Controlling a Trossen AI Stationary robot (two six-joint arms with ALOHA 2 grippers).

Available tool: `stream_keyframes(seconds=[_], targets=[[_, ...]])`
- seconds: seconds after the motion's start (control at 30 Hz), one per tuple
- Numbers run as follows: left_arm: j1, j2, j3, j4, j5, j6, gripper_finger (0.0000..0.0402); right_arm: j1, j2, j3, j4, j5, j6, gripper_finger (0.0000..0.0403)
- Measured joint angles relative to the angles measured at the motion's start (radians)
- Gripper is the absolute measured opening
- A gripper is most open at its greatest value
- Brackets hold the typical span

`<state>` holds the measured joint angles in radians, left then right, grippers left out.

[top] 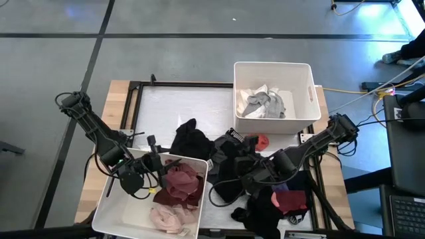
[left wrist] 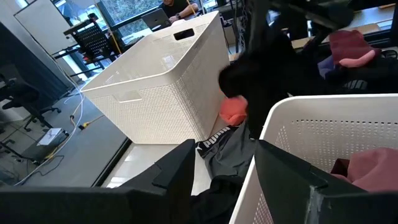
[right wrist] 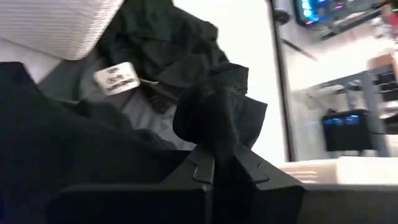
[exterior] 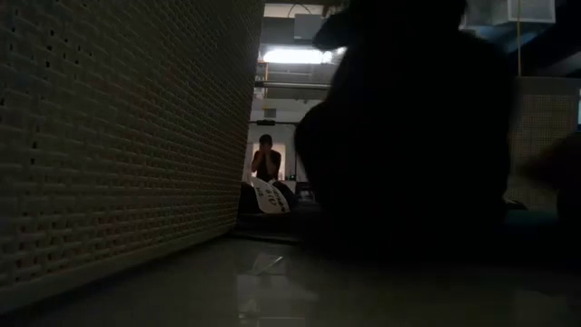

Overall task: Sort clothes
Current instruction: Put the black shirt into the top white bin

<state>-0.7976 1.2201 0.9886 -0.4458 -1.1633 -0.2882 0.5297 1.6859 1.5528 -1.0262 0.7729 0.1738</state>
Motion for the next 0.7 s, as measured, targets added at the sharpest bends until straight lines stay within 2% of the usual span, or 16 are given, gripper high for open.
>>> stream_keyframes(seconds=[0.47, 0.7], targets=[[0.000, 0.000, 0.000, 0.000, 0.000, 0.000, 0.0156, -0.002, -0.016, 0.248, -0.261, 0.297, 0.000, 0.0023], [0.000, 0.000, 0.000, 0.000, 0.000, 0.000, 0.0156, -0.057, -0.102, 0.282, -0.277, 0.358, 0.000, 0.0023]])
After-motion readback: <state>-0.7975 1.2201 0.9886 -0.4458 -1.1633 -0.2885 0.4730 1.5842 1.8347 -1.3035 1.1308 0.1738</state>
